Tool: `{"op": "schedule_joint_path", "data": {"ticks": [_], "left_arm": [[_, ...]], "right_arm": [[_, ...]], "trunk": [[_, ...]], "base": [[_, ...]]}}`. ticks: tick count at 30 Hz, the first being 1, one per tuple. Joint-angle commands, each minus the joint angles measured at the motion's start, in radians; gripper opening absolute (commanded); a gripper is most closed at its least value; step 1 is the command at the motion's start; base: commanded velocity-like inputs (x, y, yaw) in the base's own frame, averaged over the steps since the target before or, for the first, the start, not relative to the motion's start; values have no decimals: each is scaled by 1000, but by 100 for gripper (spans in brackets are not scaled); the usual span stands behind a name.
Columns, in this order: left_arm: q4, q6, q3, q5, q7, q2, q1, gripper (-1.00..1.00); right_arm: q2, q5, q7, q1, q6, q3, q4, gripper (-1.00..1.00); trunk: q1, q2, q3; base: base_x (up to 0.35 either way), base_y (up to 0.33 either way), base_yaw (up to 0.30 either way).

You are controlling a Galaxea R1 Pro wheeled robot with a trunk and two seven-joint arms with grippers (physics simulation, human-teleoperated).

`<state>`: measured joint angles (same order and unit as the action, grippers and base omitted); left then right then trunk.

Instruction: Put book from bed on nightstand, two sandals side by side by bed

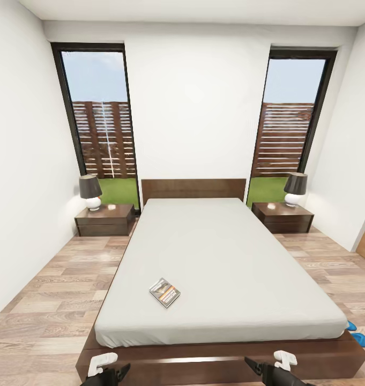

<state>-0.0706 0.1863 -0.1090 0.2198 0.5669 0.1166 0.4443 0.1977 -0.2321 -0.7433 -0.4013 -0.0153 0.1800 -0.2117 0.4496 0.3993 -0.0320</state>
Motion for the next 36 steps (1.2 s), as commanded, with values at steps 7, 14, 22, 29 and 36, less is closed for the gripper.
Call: {"op": "schedule_joint_path", "data": {"ticks": [7,14,22,29,36], "left_arm": [[2,1,-8,-1,5,0,1,100],[2,1,-8,-2,5,0,1,100],[2,1,-8,-2,5,0,1,100],[2,1,-8,-2,5,0,1,100],[2,1,-8,-2,5,0,1,100]], "right_arm": [[0,-2,-4,0,-2,1,2,100],[0,-1,-4,0,-2,1,2,100],[0,-1,-4,-1,-2,1,2,100],[0,-1,-4,-1,-2,1,2,100],[0,-1,-4,-1,-2,1,2,100]], "trunk": [[0,1,8],[0,1,19],[0,1,31],[0,1,42],[0,1,53]], "base": [[0,0,0],[0,0,0],[0,0,0],[0,0,0],[0,0,0]]}}
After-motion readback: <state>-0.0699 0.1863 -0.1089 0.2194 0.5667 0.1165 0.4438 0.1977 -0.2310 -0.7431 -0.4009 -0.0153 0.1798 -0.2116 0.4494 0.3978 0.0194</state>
